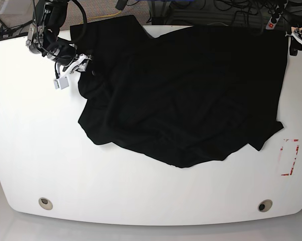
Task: Fold the T-shirt properly
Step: 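Drag the held shirt across the table with both grippers, then regrasp the shirt edge with the left gripper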
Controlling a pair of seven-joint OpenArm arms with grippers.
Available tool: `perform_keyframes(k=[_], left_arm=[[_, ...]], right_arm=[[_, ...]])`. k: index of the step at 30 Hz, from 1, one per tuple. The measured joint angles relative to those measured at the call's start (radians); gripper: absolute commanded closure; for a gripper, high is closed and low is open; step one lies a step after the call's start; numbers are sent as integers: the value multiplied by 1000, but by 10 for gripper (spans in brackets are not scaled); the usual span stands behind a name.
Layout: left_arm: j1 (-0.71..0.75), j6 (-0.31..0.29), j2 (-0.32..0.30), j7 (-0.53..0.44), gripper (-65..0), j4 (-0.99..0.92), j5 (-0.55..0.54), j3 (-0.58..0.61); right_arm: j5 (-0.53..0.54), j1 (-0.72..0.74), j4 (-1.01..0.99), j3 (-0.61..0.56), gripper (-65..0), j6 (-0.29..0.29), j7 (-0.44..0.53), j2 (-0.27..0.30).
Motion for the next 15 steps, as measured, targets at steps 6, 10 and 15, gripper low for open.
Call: perform_keyframes(k=[6,10,15], left_arm=[[-58,6,1,4,-471,-124,11,-75],[-85,6,-12,-3,-467,-255,2,-70],[-77,7,-37,1,-467,-363,12,-32]], right_arm=[[-29,-3,-6,-1,0,-7,-18,0],[-27,-3,-6,-2,0,-7,-18,4],[-27,-6,-6,-2,0,-7,-19,2]])
